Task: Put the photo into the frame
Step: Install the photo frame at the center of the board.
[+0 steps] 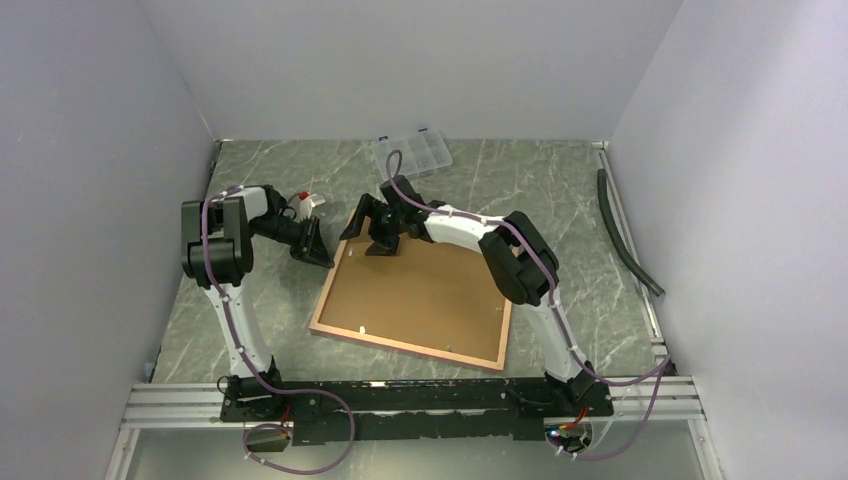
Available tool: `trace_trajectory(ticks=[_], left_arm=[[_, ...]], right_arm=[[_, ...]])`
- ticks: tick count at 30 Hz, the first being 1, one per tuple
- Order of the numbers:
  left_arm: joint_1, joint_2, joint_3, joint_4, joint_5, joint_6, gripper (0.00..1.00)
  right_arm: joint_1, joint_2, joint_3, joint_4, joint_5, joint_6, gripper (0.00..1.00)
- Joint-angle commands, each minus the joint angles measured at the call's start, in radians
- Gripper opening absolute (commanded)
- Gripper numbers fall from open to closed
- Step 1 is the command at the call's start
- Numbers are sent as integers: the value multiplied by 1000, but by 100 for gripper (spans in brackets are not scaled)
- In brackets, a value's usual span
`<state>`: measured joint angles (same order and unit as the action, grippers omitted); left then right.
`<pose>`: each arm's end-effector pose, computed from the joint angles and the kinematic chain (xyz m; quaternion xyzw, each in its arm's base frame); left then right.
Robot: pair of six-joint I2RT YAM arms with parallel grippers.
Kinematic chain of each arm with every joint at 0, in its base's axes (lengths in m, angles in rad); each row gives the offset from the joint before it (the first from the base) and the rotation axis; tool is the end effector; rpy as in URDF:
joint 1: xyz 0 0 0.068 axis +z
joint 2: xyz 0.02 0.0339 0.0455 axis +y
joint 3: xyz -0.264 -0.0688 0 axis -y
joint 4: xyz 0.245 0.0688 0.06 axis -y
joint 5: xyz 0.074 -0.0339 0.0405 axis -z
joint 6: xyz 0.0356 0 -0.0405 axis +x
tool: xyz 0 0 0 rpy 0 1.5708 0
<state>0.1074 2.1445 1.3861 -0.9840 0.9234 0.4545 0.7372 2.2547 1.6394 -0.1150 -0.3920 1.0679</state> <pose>0.3670 0.0110 0.1162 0.1164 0.8852 -0.4477 0.0493 0.3619 0.3469 0.1544 0.0690 0.8964 0.4243 0.1084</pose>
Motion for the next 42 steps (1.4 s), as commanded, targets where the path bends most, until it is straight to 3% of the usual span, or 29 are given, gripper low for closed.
trace_trajectory(ticks=[1, 42], left_arm=[[-16, -14, -34, 72, -49, 14, 13], [-15, -20, -47, 73, -44, 29, 8]], right_arm=[[25, 34, 51, 48, 56, 48, 85], [59, 163, 179, 40, 87, 82, 80]])
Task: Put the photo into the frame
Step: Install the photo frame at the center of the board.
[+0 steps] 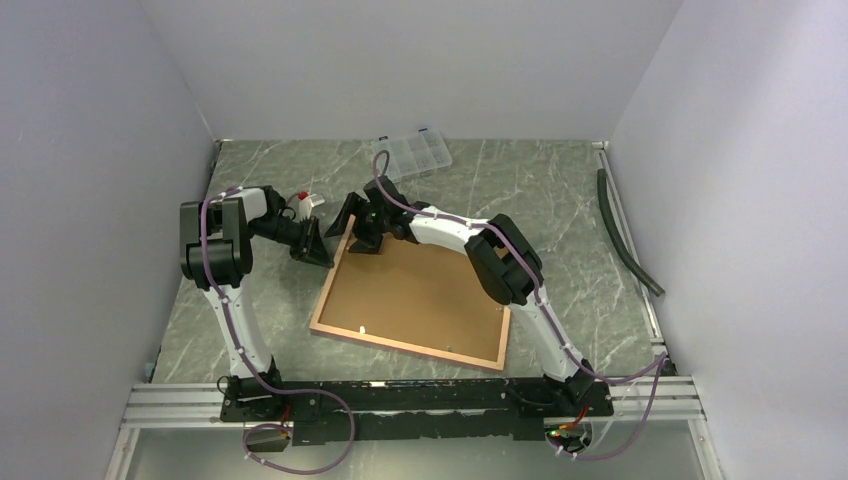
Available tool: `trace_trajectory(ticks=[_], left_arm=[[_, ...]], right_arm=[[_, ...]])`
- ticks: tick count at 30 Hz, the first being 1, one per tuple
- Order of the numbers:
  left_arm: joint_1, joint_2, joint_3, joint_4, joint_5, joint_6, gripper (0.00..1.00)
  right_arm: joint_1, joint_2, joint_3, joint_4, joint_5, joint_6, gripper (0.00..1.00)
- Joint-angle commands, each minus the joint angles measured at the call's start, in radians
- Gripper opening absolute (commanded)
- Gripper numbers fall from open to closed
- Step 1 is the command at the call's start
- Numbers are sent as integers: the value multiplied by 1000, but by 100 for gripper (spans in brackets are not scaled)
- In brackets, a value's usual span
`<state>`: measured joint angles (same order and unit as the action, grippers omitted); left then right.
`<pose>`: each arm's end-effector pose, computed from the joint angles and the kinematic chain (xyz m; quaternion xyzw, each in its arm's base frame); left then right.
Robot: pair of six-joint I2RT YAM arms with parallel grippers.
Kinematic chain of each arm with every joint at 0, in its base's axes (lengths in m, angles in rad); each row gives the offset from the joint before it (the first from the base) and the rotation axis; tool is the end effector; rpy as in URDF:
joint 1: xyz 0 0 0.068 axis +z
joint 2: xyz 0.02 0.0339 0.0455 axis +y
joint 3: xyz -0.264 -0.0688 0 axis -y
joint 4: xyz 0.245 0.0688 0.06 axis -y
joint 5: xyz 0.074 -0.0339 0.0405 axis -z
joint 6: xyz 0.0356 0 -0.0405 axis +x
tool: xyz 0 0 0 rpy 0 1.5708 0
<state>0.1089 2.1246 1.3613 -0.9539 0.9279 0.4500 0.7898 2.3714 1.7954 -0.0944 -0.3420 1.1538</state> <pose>0.3644 0.0112 0.1177 0.1191 0.8845 -0.4470 0.0602 0.3660 0.3862 0.1474 0.0878 0.8860 0.4405 0.1152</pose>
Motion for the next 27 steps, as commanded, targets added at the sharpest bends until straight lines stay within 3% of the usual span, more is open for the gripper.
trace_trajectory(ticks=[1, 10, 14, 22, 27], left_arm=[[-16, 0, -23, 41, -48, 35, 8], [-17, -10, -20, 37, -44, 38, 9], [-3, -20, 7, -8, -35, 55, 13], [60, -115, 62, -111, -35, 104, 34], [72, -224, 74, -171, -47, 132, 49]], right_arm=[[6, 47, 22, 21, 37, -2, 80], [6, 45, 39, 38, 25, -22, 79], [2, -55, -1, 32, 6, -146, 82], [21, -539, -414, -91, 18, -615, 85], [106, -746, -654, -221, 106, -773, 83]])
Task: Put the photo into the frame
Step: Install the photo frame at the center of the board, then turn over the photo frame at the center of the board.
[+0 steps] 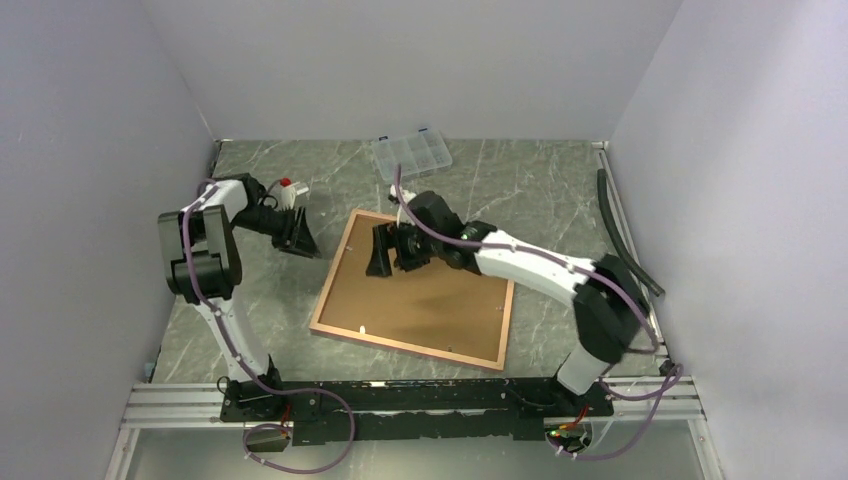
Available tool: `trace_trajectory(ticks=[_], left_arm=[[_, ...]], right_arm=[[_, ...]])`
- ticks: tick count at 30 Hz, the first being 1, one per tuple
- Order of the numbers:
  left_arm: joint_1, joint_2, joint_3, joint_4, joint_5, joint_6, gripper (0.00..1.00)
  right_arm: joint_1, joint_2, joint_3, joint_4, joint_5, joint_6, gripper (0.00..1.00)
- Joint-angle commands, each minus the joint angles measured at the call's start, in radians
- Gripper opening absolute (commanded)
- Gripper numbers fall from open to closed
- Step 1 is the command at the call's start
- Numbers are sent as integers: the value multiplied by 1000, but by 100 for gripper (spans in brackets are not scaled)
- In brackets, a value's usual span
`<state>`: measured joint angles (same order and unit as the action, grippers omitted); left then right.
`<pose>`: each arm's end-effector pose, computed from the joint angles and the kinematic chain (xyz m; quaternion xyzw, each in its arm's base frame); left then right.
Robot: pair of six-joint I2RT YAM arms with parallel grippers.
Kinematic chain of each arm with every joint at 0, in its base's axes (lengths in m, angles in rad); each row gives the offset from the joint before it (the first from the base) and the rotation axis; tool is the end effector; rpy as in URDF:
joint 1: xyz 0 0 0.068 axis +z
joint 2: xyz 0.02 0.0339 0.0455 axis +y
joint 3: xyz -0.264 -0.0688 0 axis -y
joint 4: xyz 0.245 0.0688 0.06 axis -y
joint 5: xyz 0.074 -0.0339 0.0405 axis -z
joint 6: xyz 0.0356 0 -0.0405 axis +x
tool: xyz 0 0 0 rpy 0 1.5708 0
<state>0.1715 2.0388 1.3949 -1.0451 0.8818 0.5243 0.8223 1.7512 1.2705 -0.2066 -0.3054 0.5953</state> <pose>0.3591 0.0343 0.1541 0.1336 0.8932 -0.4187 0.0950 0.2615 0.2973 0.2446 -0.1658 0.8804 0.3794 0.2313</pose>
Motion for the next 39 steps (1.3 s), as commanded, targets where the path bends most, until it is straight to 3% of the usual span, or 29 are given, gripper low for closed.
trace_trajectory(ticks=[1, 5, 7, 12, 14, 23, 32, 39], left_arm=[[10, -163, 40, -91, -6, 63, 57], [10, -261, 23, -124, -37, 63, 63], [10, -319, 10, -139, -47, 65, 76], [10, -432, -23, -142, -72, 44, 80], [10, -468, -39, -151, -69, 45, 88], [11, -665, -229, -64, -35, 66, 95], [10, -785, -345, -79, 3, 209, 95], [-6, -922, -453, -59, -47, 388, 95]], right_arm=[[101, -148, -177, -121, 93, -228, 82], [214, -201, -275, -130, 195, -244, 80], [270, -208, -294, -136, 251, -242, 79], [374, -218, -330, -128, 378, -237, 74], [403, -222, -345, -118, 413, -232, 72], [495, -186, -355, -118, 579, -248, 65], [510, -179, -397, -57, 584, -260, 60], [513, -168, -426, -21, 569, -265, 54]])
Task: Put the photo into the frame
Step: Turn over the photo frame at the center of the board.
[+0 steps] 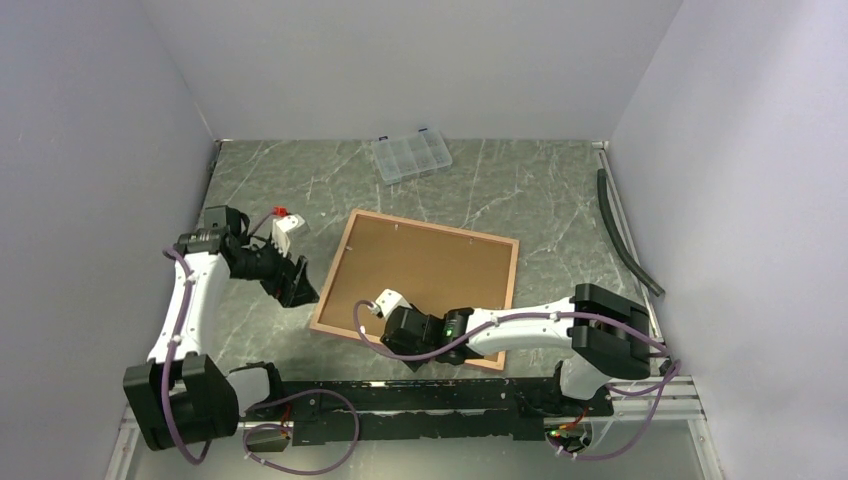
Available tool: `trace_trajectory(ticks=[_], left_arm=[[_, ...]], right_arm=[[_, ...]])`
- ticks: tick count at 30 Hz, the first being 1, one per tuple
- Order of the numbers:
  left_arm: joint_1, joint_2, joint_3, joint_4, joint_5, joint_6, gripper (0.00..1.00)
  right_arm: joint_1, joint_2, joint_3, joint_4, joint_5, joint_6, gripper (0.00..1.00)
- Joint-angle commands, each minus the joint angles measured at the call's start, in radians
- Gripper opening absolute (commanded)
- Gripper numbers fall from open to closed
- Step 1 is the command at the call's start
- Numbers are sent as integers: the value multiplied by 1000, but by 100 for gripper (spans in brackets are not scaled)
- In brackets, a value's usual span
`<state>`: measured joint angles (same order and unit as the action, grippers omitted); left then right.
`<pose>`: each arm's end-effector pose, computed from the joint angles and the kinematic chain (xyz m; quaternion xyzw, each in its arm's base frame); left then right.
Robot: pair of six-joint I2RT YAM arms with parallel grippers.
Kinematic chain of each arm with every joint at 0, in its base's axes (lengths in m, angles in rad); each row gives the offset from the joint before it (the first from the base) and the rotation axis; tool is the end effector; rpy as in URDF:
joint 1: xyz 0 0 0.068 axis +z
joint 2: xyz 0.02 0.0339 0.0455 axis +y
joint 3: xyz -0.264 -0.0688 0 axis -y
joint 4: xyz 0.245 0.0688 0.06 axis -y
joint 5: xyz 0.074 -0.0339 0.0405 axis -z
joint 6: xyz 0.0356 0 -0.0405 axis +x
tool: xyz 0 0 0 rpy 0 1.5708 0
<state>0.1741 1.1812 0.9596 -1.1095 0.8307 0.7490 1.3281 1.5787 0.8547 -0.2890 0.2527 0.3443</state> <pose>0.1968 0.0079 0.2672 0.3038 0.8575 -0.3100 0.2764 0.0814 0.2918 0.1681 -0.4199 0.8570 0.1215 0.2730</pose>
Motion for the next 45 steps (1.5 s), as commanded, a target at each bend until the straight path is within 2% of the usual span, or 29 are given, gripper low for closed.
trace_trajectory(ticks=[1, 6, 8, 10, 14, 17, 20, 27, 32, 34, 38, 42, 45], left_arm=[[-13, -73, -23, 14, -9, 185, 95], [-68, -85, -44, 36, -71, 312, 95], [-143, -102, -66, 40, -160, 378, 95], [-167, -137, -100, 43, -225, 452, 95], [-200, -241, -169, 50, -222, 606, 95], [-214, -308, -239, 101, -209, 685, 95], [-250, -342, -276, 170, -219, 712, 95], [-266, -417, -328, 199, -183, 821, 95], [-266, -497, -368, 225, -116, 975, 95], [-266, -539, -420, 294, -97, 1039, 95], [-276, -599, -509, 534, -43, 1082, 95], [-302, -569, -549, 636, -61, 1205, 88], [-325, -519, -551, 722, -79, 1228, 85]], right_arm=[[7, 7, -12, 66, 10, -14, 53], [7, 30, -6, 72, 11, -14, 40], [7, 40, 1, 68, 13, -18, 34], [7, 49, 14, 55, 15, -24, 27], [7, 48, 53, 28, 23, -41, 9], [2, 32, 100, -6, 17, -56, 1], [-14, 12, 149, -32, -10, -63, 0], [-97, -66, 252, -64, -135, -61, 0], [-165, -103, 307, -74, -259, -41, 0], [-188, -112, 324, -72, -322, -37, 0], [-229, -115, 357, -79, -400, -32, 0], [-252, -104, 412, -107, -433, -36, 0], [-257, -89, 451, -140, -444, -46, 0]])
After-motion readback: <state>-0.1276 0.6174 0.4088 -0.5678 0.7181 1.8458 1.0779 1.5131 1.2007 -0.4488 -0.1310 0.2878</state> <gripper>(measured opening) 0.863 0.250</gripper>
